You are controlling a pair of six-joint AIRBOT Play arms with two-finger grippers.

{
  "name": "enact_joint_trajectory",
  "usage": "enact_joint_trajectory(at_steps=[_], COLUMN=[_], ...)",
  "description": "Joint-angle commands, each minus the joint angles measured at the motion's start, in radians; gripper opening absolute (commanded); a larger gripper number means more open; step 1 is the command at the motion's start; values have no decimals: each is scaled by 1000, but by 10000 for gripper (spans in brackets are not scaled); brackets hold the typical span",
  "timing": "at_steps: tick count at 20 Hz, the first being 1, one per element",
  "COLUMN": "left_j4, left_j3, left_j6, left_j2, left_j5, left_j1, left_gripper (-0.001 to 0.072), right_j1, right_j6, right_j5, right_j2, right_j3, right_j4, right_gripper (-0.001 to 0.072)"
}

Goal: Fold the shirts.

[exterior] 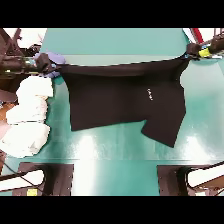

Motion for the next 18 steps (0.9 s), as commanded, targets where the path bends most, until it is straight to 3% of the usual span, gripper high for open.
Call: enact_joint_trajectory(at_steps=[1,5,8,10,17,18], left_j4=[-3,0,75,147,230,238], left_j3=[39,76,76,69,-15,-15], left_j6=[93,116,116,117,83,58], left_j2=[-140,-181,-181,-181,-181,-181], left_j5=[172,270,207,135,98,81], left_j1=[-56,-95,-93,-104,-129,-129], left_gripper=[23,23,23,23,26,138], right_j1=[4,4,5,3,17,17], right_j6=[7,5,-4,-28,-27,-19], right_j5=[-185,-249,-115,-46,-32,-29], right_j2=[-86,-89,-87,-85,-85,-85], right_j3=[1,0,-22,-82,-284,-285], right_j4=[-1,-72,-206,-211,-202,-201], right_gripper=[14,13,12,12,15,24])
